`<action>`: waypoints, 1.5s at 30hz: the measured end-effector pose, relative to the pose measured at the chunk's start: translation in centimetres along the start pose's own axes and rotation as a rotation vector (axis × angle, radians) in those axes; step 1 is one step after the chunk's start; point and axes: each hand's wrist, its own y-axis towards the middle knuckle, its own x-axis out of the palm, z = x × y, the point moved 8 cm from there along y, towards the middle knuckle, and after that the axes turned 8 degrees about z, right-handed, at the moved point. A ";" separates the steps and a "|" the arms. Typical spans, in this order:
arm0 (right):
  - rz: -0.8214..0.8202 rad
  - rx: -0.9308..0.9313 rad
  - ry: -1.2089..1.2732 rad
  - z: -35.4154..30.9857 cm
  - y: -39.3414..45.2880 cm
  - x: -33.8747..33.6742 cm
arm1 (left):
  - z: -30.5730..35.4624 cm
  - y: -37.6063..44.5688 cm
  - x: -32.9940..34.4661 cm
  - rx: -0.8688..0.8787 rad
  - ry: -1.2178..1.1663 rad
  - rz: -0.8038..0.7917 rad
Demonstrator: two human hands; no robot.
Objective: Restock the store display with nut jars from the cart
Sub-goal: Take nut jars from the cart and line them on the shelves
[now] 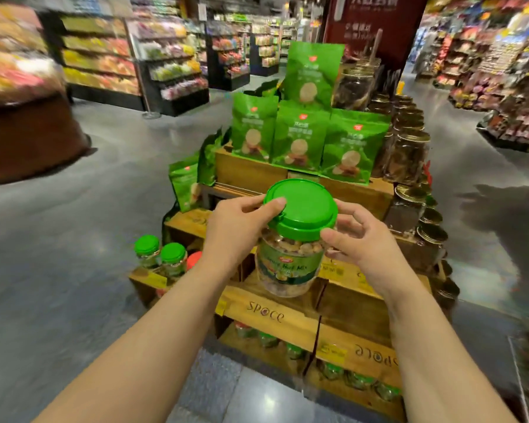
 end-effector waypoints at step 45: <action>0.131 0.675 0.106 36.7 26.8 24.7 | -39.6 30.2 -1.1 -0.558 0.049 -0.248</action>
